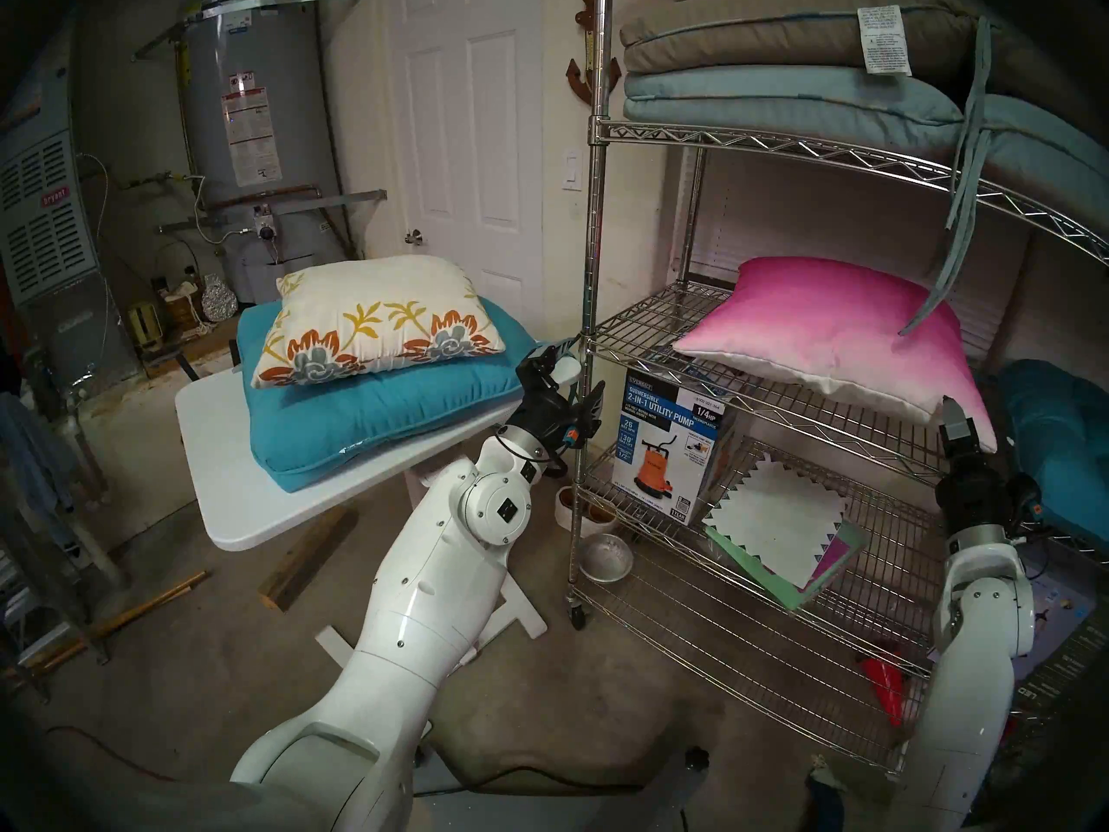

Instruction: Put cushion on the shelf

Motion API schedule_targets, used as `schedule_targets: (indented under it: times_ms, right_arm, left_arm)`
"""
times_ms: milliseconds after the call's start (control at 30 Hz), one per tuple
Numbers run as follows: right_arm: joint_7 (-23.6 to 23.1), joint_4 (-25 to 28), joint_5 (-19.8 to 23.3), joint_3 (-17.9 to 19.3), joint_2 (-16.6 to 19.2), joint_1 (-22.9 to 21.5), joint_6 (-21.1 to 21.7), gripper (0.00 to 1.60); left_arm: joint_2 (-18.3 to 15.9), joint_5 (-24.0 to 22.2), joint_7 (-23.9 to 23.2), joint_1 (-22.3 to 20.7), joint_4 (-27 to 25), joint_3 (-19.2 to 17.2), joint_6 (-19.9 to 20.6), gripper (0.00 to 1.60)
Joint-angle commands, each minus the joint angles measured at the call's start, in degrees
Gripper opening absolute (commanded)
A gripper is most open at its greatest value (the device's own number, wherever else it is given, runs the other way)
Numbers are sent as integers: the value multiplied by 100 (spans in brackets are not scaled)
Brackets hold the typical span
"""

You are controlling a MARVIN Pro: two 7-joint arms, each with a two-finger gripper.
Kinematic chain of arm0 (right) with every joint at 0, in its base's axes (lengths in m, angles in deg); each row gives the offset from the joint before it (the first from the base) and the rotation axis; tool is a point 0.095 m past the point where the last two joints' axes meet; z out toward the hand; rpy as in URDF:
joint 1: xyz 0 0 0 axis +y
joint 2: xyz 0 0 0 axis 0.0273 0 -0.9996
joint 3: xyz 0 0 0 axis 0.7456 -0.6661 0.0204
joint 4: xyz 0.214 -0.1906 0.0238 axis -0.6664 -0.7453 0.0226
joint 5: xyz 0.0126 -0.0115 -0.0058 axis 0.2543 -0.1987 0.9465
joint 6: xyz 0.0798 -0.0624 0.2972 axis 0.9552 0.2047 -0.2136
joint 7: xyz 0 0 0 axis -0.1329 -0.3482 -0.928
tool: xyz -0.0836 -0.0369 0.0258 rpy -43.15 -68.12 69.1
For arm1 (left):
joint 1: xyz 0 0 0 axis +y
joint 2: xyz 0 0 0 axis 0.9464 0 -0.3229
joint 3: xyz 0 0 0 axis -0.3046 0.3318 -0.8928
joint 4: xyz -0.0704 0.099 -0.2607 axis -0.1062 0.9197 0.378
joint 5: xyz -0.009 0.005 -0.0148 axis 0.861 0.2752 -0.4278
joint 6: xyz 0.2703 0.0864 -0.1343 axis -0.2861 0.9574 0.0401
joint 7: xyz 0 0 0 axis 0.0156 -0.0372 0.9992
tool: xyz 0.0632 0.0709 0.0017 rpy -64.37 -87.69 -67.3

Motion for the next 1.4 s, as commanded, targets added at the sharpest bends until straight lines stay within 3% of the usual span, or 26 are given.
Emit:
schedule_targets:
  times_ms: [0, 167, 200, 300, 333, 367, 567, 800, 833, 867, 1367]
  right_arm:
    - [-26, 136, 9, 9, 30, -54, -27, 160]
    - [-26, 135, 9, 9, 30, -54, -27, 160]
    - [-26, 134, 10, 9, 30, -54, -27, 160]
    - [-26, 133, 10, 9, 31, -54, -27, 160]
    - [-26, 133, 10, 8, 31, -54, -27, 160]
    - [-26, 133, 10, 8, 31, -54, -28, 160]
    - [-26, 132, 11, 8, 32, -54, -28, 160]
    - [-25, 137, 11, 8, 31, -52, -29, 160]
    - [-25, 138, 11, 8, 31, -52, -29, 160]
    - [-25, 138, 11, 8, 31, -52, -29, 160]
    - [-22, 144, 12, 8, 29, -50, -31, 160]
  left_arm:
    - [330, 168, 124, -635, 327, 68, -124, 160]
    - [448, 264, 180, -847, 590, 130, -183, 160]
    - [439, 244, 208, -1060, 813, 213, -223, 160]
    - [577, 378, 204, -976, 723, 172, -210, 160]
    - [555, 350, 245, -1217, 984, 262, -256, 160]
    - [635, 425, 233, -1081, 853, 197, -230, 160]
    - [798, 523, 296, -1374, 1170, 285, -292, 160]
    - [944, 614, 493, -1861, 1847, 422, -459, 160]
    - [997, 678, 490, -1739, 1732, 358, -446, 160]
    - [987, 643, 556, -1937, 1973, 436, -501, 160]
    - [1118, 851, 1095, -2419, 2792, 533, -811, 160]
